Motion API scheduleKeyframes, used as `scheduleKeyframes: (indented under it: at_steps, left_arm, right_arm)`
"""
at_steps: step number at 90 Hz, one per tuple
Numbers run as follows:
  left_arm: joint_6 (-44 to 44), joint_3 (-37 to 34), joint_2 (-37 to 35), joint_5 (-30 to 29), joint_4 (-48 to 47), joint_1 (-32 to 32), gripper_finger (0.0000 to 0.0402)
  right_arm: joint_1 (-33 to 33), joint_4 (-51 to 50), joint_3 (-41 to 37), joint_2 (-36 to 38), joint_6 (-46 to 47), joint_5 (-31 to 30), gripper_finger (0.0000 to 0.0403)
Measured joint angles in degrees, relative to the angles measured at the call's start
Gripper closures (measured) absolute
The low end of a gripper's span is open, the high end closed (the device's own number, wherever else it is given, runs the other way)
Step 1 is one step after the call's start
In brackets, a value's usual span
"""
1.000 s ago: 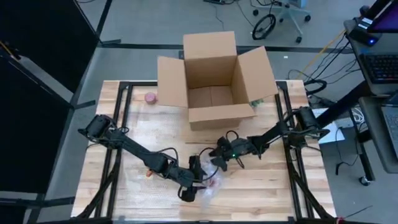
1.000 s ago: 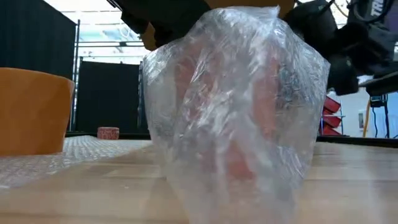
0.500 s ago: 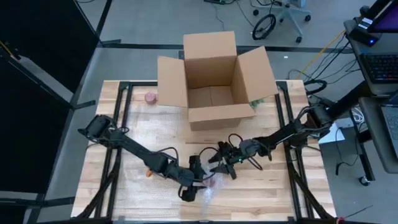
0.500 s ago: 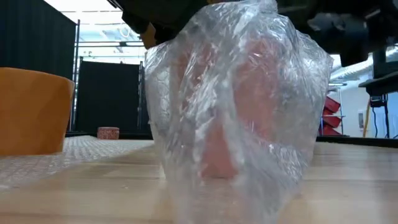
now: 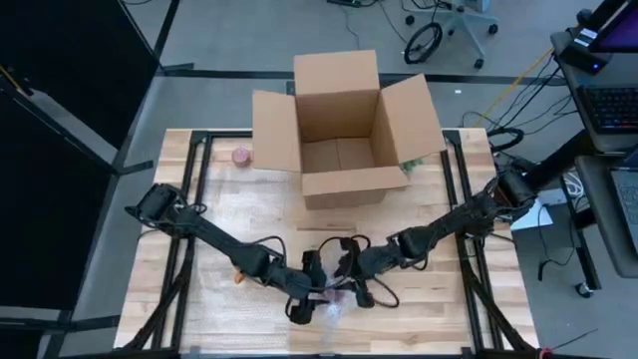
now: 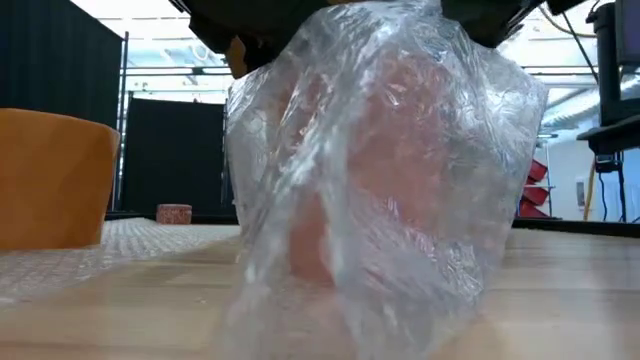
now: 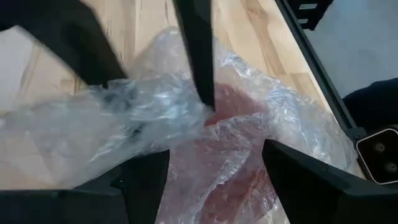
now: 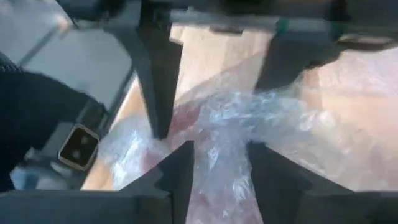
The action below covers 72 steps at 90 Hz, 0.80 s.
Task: Wrap mug
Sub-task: Wrap the pink cup with the bubble wrap
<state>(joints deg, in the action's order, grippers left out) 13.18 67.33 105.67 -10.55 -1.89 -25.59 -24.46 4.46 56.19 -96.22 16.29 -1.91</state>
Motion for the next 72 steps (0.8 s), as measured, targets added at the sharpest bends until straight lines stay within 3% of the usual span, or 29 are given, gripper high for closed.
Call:
scheduleKeyframes:
  at_steps: [24, 44, 72]
  left_arm:
    - [0.0, 0.0, 0.0, -0.2, -0.5, 0.0, 0.0147]
    - [-0.1, 0.0, -0.1, -0.7, -0.4, 0.0, 0.0147]
    - [-0.3, 0.4, -4.7, -3.5, -4.2, -1.8, 0.0146]
  right_arm:
    - [-1.9, -1.5, 3.8, -6.4, 1.8, 0.0, 0.0345]
    - [-1.5, -10.5, 8.7, -10.1, 2.9, 0.5, 0.0395]
    - [-1.5, -13.2, 10.2, -10.9, 3.8, 1.3, 0.0402]
